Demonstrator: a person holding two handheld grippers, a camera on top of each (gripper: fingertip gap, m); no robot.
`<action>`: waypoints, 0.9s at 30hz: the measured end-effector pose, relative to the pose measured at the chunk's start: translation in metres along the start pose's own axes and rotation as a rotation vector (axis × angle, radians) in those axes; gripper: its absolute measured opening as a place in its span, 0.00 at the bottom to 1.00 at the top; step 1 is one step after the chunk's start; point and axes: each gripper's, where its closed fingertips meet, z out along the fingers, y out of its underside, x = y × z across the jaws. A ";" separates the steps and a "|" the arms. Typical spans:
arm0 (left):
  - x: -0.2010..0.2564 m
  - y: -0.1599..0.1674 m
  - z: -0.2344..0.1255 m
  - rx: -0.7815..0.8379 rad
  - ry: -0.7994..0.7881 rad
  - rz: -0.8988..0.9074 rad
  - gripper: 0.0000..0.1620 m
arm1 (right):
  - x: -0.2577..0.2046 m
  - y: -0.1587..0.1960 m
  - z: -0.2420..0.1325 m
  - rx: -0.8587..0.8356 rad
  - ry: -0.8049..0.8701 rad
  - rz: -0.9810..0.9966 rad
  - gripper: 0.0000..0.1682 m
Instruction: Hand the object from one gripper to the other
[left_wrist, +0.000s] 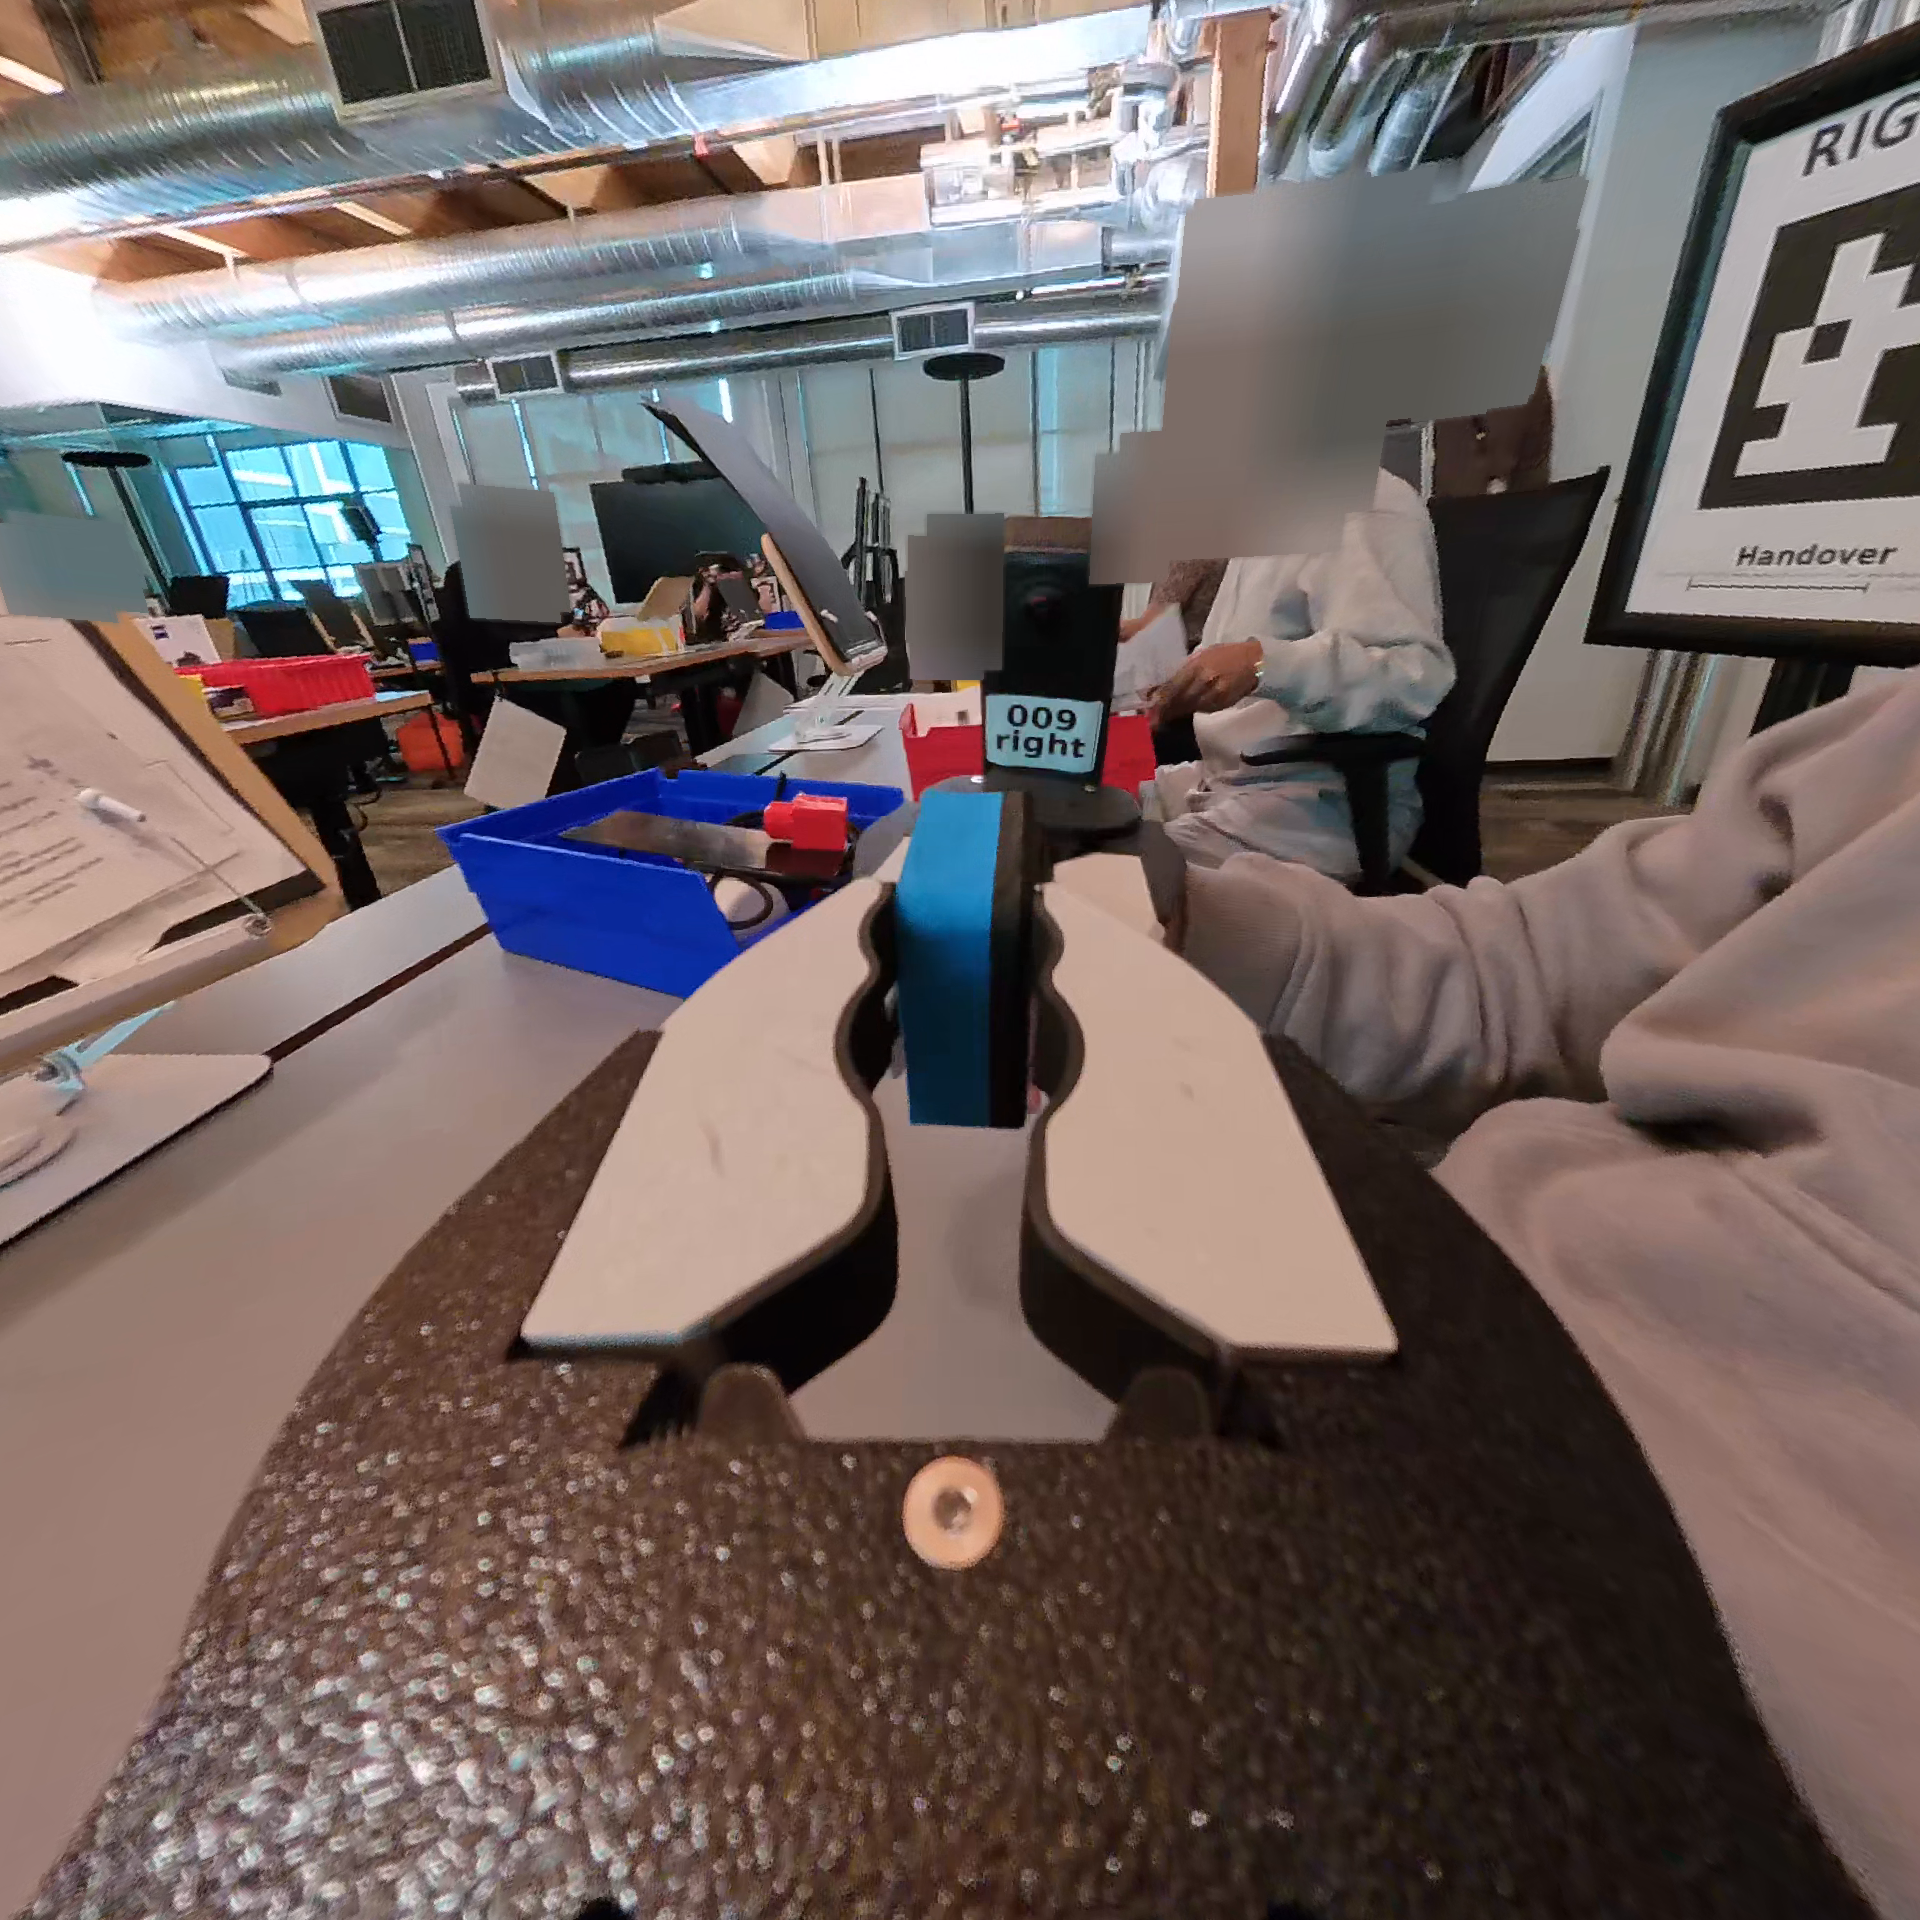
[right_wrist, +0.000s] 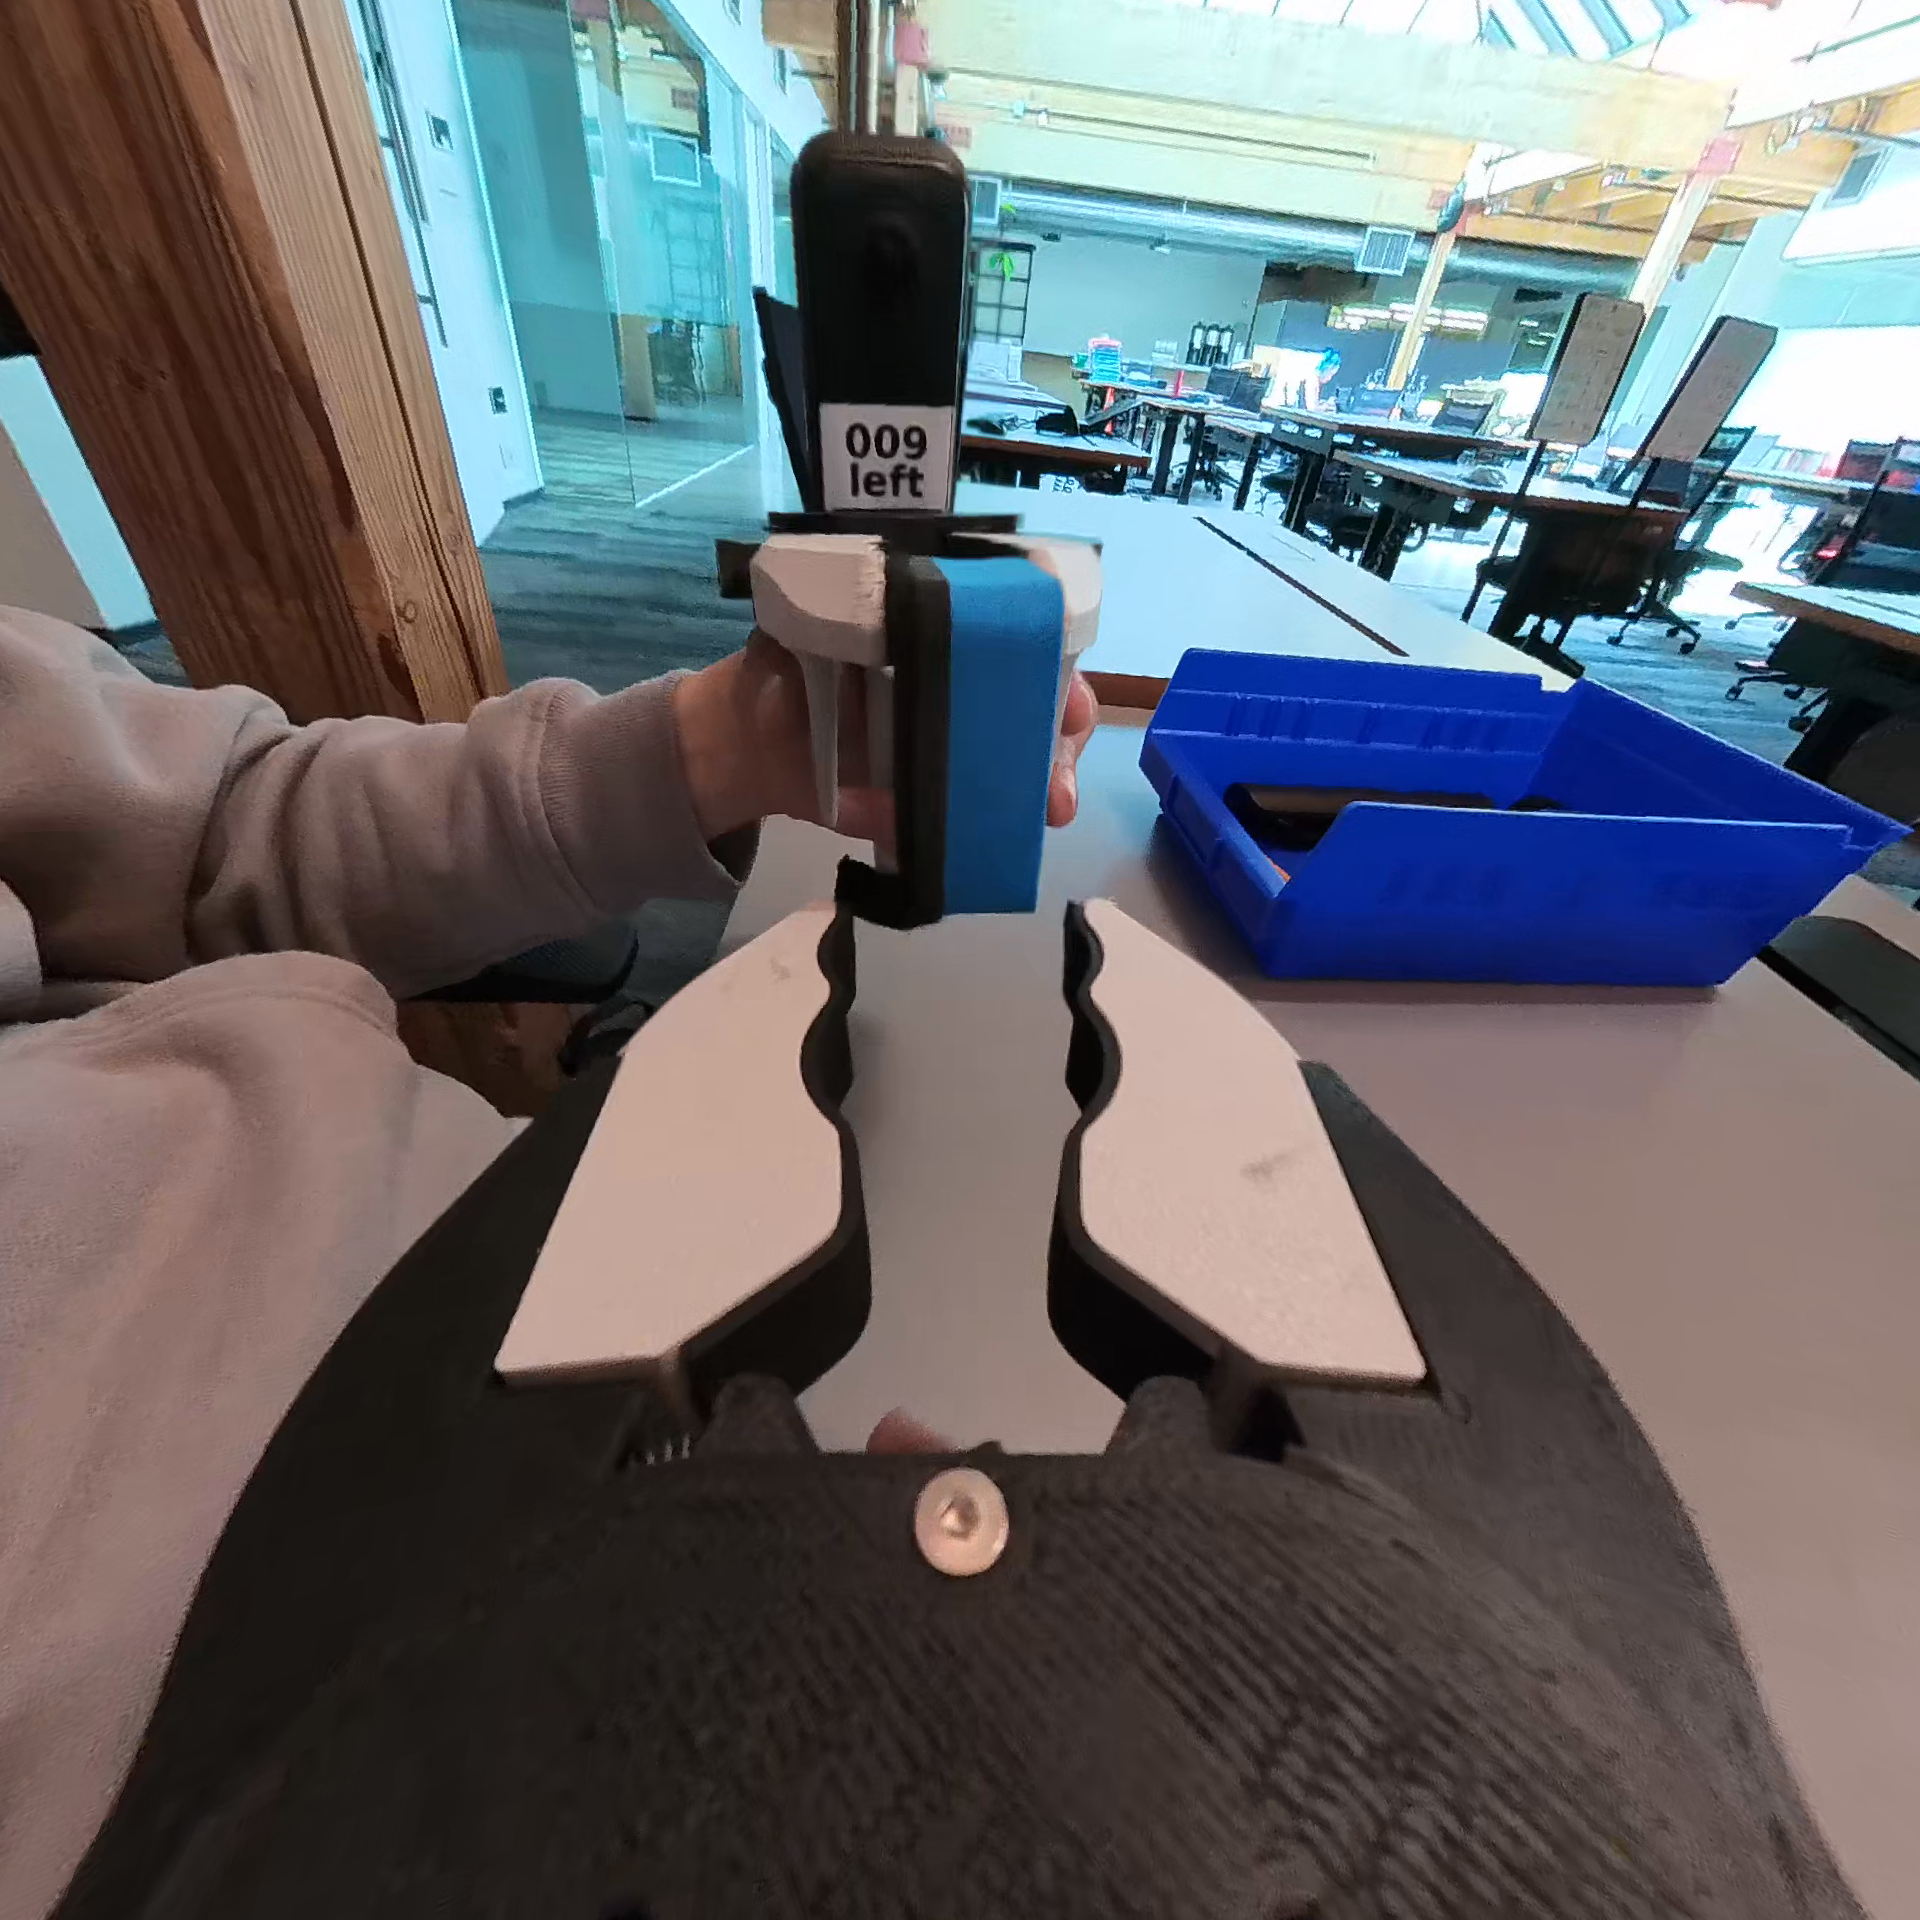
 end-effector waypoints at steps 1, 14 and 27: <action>0.000 -0.001 -0.001 -0.004 -0.006 0.008 0.14 | -0.001 0.000 0.001 0.002 -0.004 0.005 0.22; 0.008 -0.002 0.002 -0.016 0.012 0.031 0.14 | -0.005 -0.014 0.000 0.064 -0.018 -0.007 0.13; 0.003 0.014 0.009 -0.066 -0.022 0.017 0.18 | 0.001 -0.033 -0.007 0.174 0.008 0.037 0.13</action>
